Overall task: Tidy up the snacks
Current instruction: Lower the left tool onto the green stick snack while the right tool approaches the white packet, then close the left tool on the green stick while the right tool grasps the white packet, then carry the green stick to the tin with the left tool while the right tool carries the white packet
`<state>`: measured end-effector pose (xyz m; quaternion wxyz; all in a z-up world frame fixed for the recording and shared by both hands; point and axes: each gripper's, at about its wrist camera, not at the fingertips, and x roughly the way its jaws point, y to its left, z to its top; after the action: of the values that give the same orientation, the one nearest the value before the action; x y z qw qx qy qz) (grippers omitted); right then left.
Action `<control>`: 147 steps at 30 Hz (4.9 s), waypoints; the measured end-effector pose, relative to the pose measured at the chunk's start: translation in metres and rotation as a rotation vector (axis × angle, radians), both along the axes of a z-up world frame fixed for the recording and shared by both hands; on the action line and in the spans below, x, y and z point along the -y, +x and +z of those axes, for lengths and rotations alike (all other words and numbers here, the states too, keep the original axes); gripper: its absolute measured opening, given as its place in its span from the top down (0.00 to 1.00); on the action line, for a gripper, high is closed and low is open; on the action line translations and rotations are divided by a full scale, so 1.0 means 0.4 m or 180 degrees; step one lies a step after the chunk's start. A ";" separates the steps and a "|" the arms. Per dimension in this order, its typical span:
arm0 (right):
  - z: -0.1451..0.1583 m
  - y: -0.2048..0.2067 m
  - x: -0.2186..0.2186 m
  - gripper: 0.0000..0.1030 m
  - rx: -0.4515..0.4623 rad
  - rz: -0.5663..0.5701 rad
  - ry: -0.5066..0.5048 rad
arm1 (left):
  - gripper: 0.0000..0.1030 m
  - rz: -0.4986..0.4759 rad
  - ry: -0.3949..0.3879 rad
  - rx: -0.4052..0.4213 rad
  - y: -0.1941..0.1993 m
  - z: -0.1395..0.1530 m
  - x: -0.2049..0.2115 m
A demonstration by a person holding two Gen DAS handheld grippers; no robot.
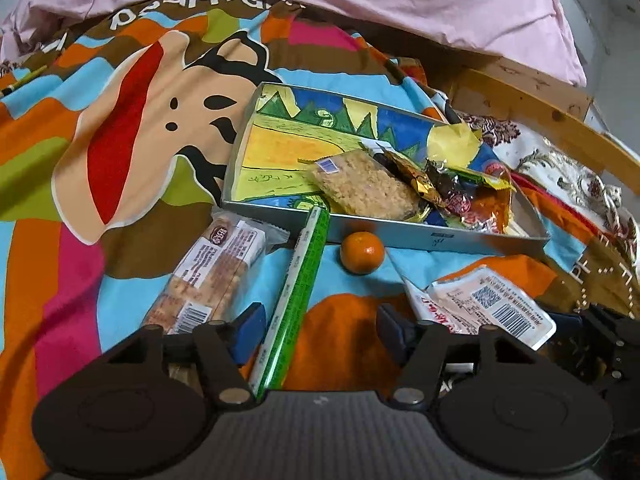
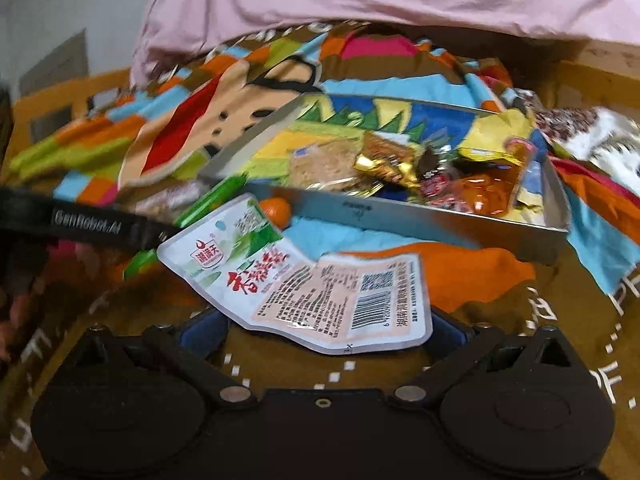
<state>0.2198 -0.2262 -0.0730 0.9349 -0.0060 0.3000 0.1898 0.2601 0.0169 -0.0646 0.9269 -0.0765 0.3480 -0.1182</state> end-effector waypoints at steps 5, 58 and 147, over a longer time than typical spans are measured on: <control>0.002 0.016 0.041 0.04 -0.0129 -0.0207 0.0357 | 0.40 0.0127 -0.0112 -0.0017 0.013 -0.005 -0.023; 0.001 0.046 0.094 0.19 -0.0580 -0.0192 0.1481 | 0.80 0.0503 -0.0647 -0.0719 -0.058 -0.020 0.010; 0.122 -0.160 -0.055 0.90 0.1350 0.0562 -0.0846 | 0.82 0.0702 -0.0787 -0.0067 -0.251 0.117 0.103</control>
<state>0.1556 -0.2042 -0.0241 0.9476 -0.1946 0.1179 0.2240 0.1597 -0.0242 -0.0176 0.9141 -0.2288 0.3299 -0.0569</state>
